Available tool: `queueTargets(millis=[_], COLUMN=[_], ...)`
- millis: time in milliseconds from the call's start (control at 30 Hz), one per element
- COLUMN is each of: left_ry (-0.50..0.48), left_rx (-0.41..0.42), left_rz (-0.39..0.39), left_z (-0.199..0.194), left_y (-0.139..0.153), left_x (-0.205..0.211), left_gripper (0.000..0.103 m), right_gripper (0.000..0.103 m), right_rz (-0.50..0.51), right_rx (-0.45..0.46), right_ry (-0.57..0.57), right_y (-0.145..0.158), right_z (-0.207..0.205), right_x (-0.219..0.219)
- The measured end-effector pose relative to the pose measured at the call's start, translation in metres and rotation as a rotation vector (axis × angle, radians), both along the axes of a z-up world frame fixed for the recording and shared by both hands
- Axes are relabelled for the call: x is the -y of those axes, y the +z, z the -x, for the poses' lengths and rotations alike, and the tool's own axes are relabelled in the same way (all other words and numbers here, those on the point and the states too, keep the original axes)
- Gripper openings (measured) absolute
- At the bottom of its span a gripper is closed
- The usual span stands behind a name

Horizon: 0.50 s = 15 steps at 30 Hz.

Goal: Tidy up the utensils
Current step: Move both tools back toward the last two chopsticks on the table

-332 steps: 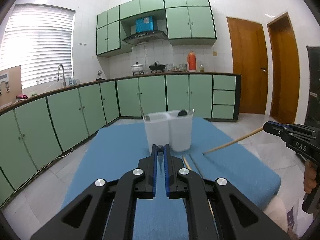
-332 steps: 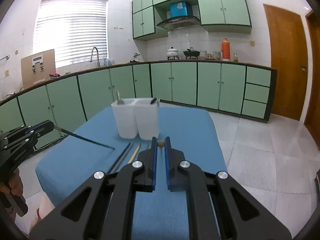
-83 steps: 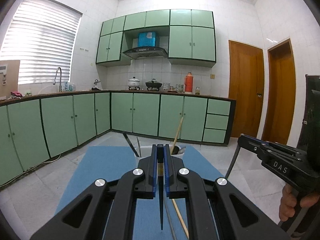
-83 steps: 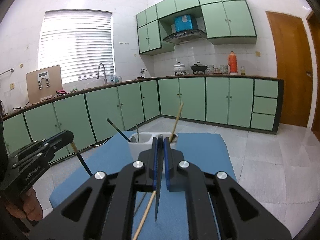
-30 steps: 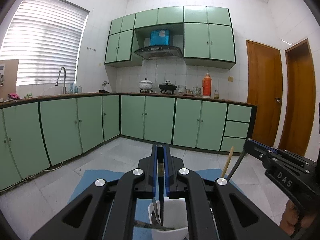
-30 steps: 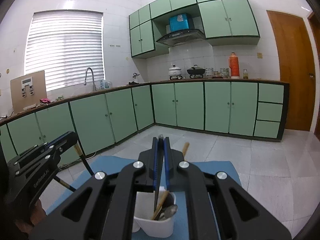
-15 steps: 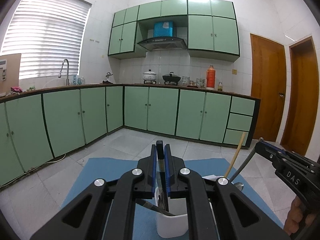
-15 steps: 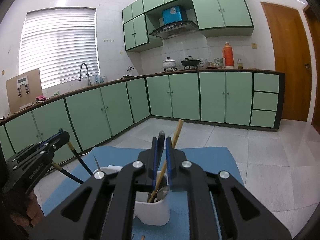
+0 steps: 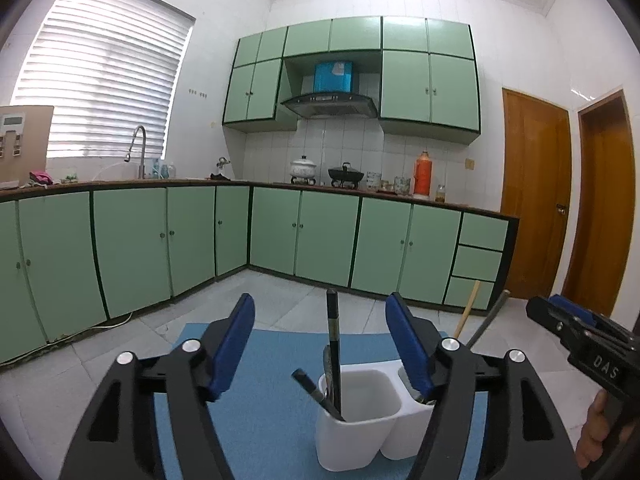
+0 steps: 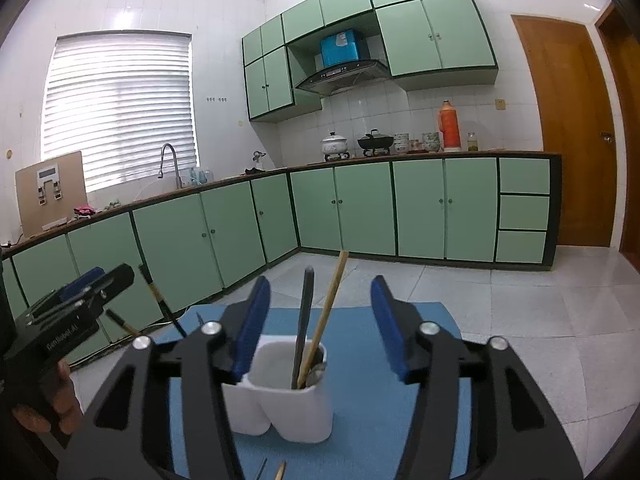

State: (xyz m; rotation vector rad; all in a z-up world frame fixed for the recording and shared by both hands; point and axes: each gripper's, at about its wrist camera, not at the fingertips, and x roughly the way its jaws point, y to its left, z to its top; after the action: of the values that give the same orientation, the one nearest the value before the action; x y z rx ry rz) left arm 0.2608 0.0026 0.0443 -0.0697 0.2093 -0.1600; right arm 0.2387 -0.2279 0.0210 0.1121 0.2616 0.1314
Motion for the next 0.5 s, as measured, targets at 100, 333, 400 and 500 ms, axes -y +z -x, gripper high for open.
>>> queueTargets(millis=[100,333,400,500], left_ry=[0.005,0.001,-0.006,-0.009], left_rx=[0.012,0.003,-0.019,-0.041], left_rz=[0.002,-0.027,-0.032,-0.044], left_z=[0.017,0.063,0.076,0.091], left_y=[-0.003,-0.025,-0.036,-0.048], left_x=[-0.004,-0.006,-0.006,-0.007], left_gripper=[0.074,0.085,0.085,0.087], right_gripper=[0.065,0.079,0.08,0.081], right_rz=[0.013,0.035,0.038,0.051], right_rx=[0.004,-0.017,-0.035,-0.056], right_ry=[0.004,0.018,0.023,0.02], right_y=[-0.006,-0.03,-0.039,-0.053], right_z=[0.016,0.058,0.07,0.087], right_x=[-0.002,-0.006,-0.008,-0.011])
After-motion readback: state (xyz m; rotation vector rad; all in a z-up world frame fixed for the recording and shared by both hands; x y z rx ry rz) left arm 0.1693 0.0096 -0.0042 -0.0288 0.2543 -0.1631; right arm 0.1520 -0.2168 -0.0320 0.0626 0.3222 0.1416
